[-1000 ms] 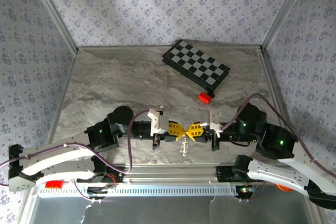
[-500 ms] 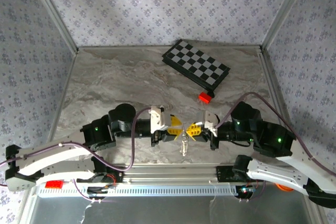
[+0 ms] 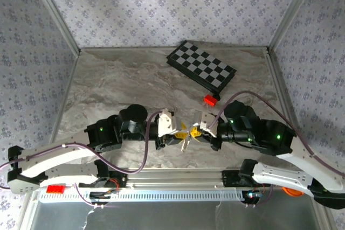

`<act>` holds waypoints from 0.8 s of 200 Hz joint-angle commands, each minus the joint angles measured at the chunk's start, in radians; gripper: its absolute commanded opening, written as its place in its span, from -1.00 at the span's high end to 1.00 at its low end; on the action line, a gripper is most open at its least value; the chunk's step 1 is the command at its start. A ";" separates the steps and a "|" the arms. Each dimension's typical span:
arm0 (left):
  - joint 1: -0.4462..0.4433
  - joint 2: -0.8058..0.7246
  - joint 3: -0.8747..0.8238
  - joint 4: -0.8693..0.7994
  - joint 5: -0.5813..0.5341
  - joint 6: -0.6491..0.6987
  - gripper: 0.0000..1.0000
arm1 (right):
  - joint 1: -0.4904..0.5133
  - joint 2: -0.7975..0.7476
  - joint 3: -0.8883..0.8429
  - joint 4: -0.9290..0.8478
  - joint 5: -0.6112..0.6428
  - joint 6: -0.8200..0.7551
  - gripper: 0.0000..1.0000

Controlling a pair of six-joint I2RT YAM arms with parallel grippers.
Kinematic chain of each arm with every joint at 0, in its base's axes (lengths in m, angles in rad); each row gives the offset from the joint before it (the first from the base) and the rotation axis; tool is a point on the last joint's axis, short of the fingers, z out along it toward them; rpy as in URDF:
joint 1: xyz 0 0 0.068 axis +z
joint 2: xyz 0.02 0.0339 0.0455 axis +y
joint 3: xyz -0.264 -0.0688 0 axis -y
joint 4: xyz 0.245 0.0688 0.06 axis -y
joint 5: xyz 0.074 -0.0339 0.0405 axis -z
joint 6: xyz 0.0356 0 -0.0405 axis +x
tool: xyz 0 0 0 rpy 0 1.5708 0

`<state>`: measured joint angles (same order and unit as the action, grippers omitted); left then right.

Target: Put the keys on the keyring

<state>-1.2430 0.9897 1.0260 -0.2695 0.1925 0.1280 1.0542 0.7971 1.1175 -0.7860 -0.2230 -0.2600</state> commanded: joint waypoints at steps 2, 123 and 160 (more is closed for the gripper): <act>-0.006 0.007 0.022 -0.017 -0.004 0.022 0.48 | 0.006 -0.005 0.043 0.002 -0.001 -0.013 1.00; -0.007 0.027 0.010 0.027 0.006 0.027 0.61 | 0.028 -0.005 0.018 0.034 -0.046 0.000 1.00; -0.007 0.026 0.004 0.042 0.007 0.029 0.62 | 0.028 -0.015 0.011 0.047 -0.071 0.002 1.00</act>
<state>-1.2438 1.0161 1.0260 -0.2718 0.1936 0.1425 1.0760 0.7998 1.1248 -0.7811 -0.2508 -0.2596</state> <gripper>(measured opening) 0.194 0.050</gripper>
